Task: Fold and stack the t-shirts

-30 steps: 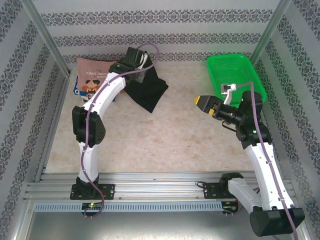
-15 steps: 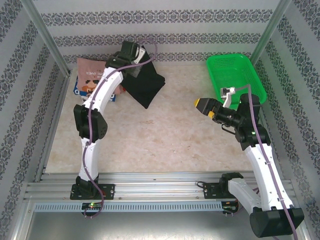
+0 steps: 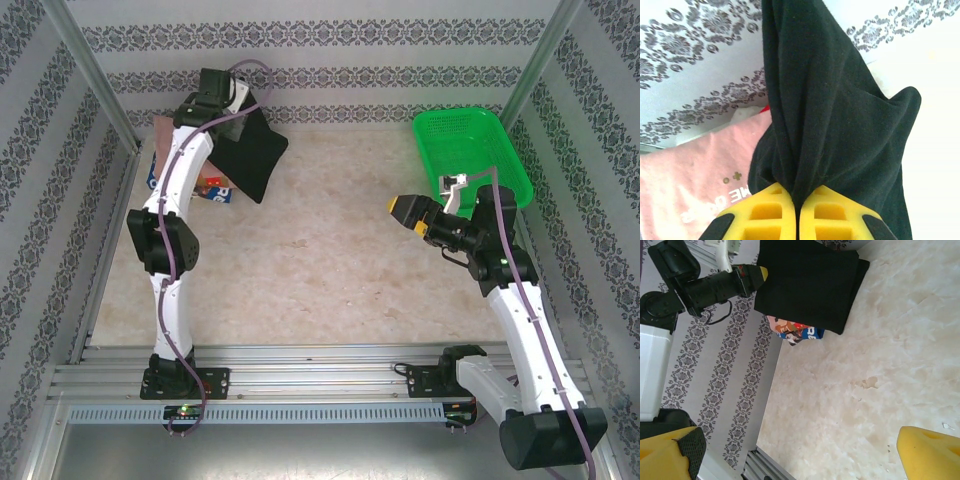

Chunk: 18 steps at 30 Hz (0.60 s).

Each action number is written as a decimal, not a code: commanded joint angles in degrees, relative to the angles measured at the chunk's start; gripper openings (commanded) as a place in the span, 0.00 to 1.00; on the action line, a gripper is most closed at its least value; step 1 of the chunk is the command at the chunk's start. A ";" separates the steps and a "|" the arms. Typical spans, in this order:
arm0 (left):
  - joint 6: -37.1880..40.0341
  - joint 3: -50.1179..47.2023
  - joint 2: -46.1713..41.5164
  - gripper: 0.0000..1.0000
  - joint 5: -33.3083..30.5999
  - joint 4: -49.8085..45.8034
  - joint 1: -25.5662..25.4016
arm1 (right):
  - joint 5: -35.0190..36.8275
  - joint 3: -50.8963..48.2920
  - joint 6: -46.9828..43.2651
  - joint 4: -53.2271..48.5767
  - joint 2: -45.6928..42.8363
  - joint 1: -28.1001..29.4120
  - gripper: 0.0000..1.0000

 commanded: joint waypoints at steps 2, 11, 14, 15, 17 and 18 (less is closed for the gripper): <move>0.30 3.65 0.89 0.00 2.08 2.01 1.91 | -0.16 -0.20 -0.98 0.02 0.48 0.60 0.98; -1.29 3.30 0.37 0.00 5.32 2.63 7.96 | 0.54 -0.35 -0.31 0.37 1.28 0.66 0.98; -1.94 2.77 0.41 0.00 6.34 2.95 9.89 | 0.46 -0.30 0.35 1.20 2.18 0.64 0.98; -2.22 2.77 0.59 0.00 6.68 3.04 10.61 | 0.52 -0.11 0.36 1.20 2.51 0.76 0.98; -2.68 2.69 0.74 0.00 7.51 3.14 11.95 | 0.92 0.18 0.44 1.26 3.02 0.77 0.98; -2.93 2.68 0.83 0.00 7.84 3.24 12.70 | 1.06 0.40 0.36 1.15 3.35 0.73 0.98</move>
